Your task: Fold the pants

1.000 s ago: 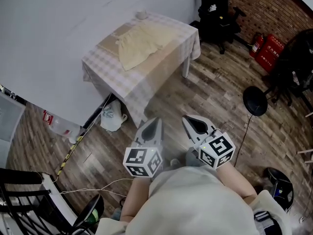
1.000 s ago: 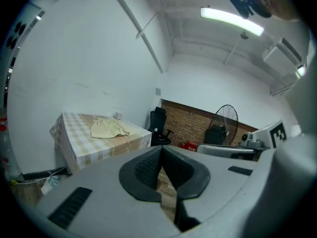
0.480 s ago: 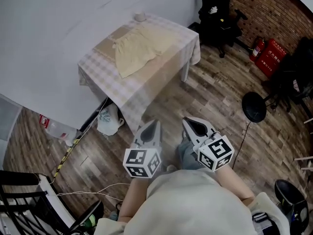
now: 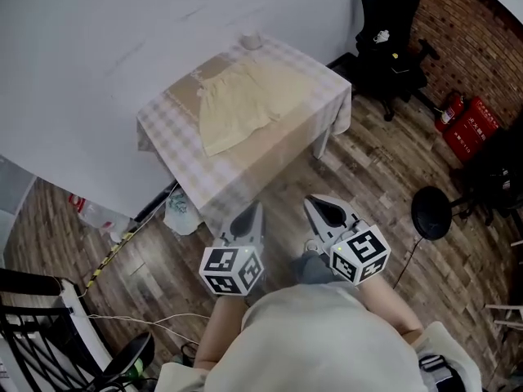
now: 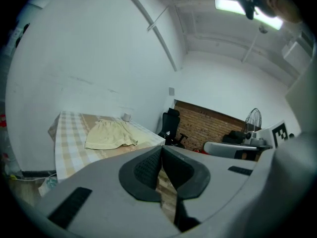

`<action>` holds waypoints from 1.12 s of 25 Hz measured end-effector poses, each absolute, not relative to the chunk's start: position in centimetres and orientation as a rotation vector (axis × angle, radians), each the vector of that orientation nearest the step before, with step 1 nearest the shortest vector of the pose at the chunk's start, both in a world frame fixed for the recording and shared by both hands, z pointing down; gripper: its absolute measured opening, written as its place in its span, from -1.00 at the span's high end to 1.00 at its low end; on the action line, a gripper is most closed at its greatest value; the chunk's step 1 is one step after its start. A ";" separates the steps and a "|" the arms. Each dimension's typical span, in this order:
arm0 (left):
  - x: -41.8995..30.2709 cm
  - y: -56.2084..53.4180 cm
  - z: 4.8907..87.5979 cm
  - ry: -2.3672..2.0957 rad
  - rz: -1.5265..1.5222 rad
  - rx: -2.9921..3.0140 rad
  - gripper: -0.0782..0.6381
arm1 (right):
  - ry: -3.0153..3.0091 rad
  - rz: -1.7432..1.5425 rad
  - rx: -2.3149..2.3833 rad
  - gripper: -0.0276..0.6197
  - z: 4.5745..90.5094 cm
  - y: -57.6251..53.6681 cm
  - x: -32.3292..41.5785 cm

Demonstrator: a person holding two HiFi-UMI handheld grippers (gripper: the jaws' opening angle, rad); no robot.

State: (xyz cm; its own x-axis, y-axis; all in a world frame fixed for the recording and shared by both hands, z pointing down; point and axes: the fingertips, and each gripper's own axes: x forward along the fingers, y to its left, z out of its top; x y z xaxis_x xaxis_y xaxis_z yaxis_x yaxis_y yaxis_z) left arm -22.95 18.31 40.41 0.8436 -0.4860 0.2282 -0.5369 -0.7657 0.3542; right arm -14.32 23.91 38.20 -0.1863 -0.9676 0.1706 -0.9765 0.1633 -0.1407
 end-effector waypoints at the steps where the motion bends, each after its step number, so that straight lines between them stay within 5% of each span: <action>1: -22.3 17.7 40.2 -0.774 0.166 2.602 0.77 | -2.373 0.336 1.955 0.91 38.0 23.2 -13.7; 17: -12.0 11.7 39.7 -0.946 0.137 2.513 0.77 | -2.476 0.376 1.814 0.91 37.9 16.7 -2.1; 28: -13.6 8.1 42.7 -1.171 0.169 2.344 0.77 | -2.537 0.464 1.693 0.91 39.8 13.7 0.0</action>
